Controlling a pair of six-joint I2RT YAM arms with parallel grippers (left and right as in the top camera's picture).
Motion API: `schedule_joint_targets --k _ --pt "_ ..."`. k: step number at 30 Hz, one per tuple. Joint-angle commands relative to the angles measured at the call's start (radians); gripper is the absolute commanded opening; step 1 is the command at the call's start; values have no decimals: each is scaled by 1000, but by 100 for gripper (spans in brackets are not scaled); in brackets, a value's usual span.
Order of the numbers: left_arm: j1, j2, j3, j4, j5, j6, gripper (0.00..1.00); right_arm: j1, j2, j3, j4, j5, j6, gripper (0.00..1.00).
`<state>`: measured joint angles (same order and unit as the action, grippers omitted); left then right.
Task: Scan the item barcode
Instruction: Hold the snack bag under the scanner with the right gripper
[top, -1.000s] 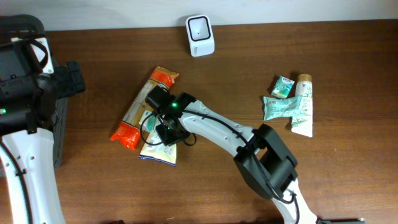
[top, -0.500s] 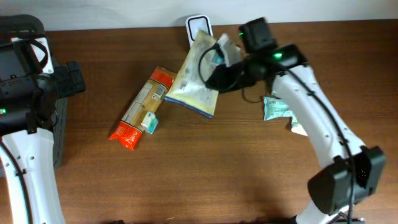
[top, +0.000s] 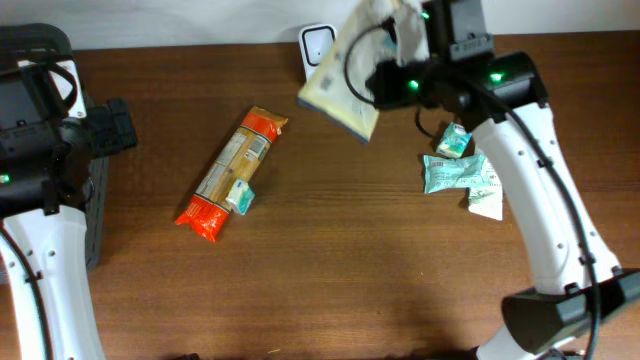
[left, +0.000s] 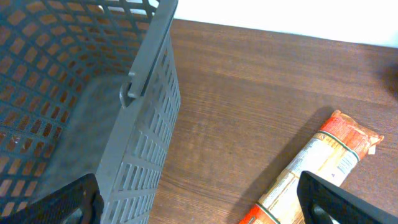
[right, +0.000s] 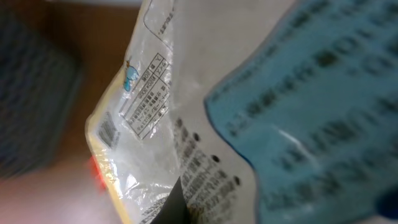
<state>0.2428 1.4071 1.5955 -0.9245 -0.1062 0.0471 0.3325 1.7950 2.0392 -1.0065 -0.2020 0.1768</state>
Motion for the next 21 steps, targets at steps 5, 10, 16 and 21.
schedule_joint_targets --k 5,10,16,21 --pt "2 -4 8 3 -7 -9 99 166 283 76 695 905 -645 4" --pt "2 -4 8 3 -7 -9 99 165 565 76 1273 1015 -1264 4" --pt "2 -4 8 2 -7 -9 99 166 699 75 1308 999 -1272 4" --pt "3 -4 8 2 -7 -9 99 178 699 74 1168 991 -1268 4"
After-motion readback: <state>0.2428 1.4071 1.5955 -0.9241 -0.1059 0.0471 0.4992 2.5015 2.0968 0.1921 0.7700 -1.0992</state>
